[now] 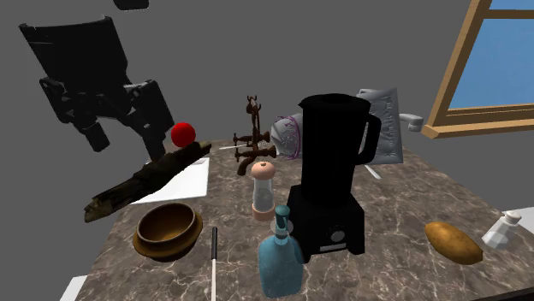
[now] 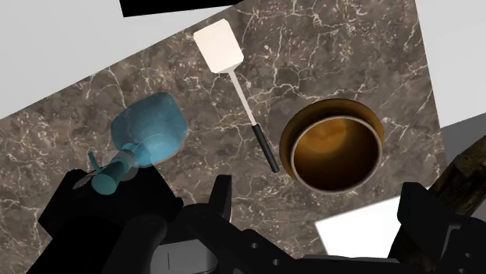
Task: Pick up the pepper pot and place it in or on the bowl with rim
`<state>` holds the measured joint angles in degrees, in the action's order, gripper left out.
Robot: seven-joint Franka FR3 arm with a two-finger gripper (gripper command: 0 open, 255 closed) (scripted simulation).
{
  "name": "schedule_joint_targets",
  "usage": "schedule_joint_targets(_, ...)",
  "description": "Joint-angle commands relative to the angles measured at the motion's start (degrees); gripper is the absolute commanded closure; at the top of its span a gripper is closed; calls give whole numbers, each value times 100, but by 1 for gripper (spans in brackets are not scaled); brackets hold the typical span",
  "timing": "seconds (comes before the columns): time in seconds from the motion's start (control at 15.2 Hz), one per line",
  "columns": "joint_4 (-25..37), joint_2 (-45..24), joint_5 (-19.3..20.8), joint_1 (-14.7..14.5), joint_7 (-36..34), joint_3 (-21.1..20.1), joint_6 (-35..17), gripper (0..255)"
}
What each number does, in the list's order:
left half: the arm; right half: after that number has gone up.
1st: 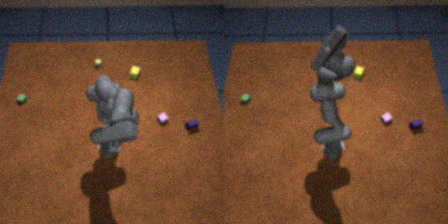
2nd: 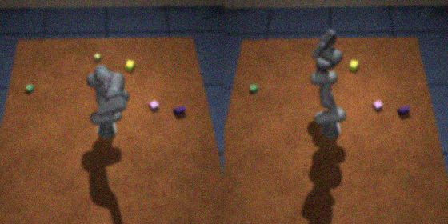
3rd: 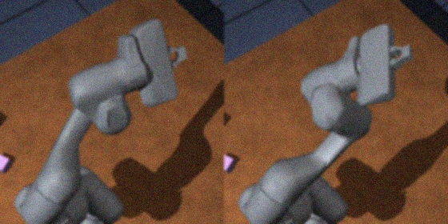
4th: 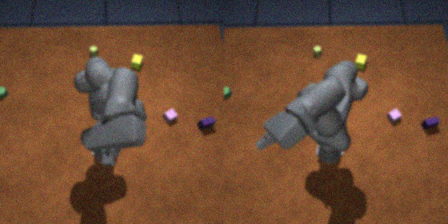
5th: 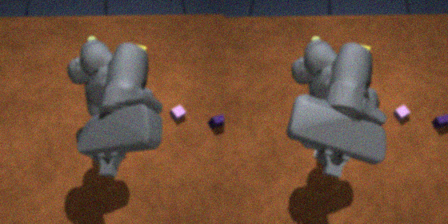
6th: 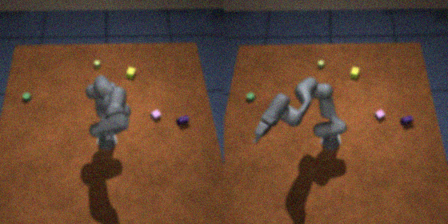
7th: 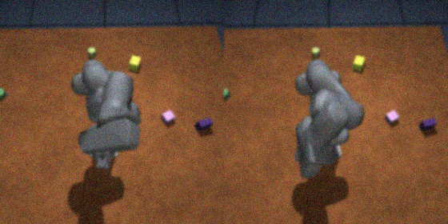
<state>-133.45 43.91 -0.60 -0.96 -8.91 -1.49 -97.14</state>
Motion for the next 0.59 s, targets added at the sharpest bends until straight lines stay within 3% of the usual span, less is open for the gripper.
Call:
schedule_joint_targets(0.0, 0, 0, 0, 0, 0, 0, 0, 0)
schedule_joint_targets(0.53, -92, -1182, 47, 154, 419, 469, -1451, 0)
